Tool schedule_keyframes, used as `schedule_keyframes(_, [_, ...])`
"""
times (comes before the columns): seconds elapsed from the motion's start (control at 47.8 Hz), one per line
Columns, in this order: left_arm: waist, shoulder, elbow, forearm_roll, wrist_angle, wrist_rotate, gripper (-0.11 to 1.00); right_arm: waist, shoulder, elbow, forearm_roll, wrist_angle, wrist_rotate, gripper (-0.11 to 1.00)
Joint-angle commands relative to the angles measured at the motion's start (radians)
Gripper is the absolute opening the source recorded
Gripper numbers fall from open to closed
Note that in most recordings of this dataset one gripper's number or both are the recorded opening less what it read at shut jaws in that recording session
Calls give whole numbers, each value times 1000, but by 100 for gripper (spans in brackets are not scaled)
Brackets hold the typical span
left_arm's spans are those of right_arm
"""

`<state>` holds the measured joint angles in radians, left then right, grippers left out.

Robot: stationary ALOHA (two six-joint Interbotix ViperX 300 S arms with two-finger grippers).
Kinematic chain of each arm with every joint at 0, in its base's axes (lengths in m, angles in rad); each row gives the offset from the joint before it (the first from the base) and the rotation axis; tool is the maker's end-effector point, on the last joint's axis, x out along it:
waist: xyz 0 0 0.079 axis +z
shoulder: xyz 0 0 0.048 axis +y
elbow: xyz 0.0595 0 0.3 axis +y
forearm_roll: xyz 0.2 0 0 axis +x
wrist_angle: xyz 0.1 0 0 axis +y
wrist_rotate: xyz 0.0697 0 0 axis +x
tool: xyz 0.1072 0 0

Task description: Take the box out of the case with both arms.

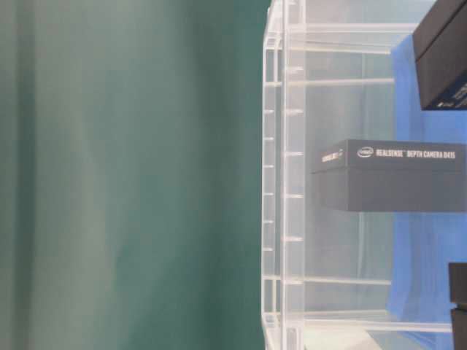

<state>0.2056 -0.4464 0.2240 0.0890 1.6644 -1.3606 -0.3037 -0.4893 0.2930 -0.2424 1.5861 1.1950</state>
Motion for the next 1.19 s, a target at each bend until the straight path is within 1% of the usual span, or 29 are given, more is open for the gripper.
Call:
schedule_keyframes(0.0, [43,3,-12,3,-3,34,84,-35,5,-9,2,-23,-31,91])
schedule_keyframes(0.126, [98,11,-12,3,-12,95,84,-81,20,-9,15,-41,-75,91])
schedule_keyframes(0.209, [121,15,-11,3,-28,117,84,-106,31,-9,18,-58,-98,91])
schedule_keyframes(0.503, [181,28,-11,3,-35,173,84,-140,46,-14,18,-80,-114,91])
schedule_keyframes(0.984, [192,37,-11,3,-58,178,84,-144,46,-12,18,-80,-115,91])
schedule_keyframes(1.173, [192,41,-14,3,-60,179,84,-144,46,-12,26,-78,-115,91])
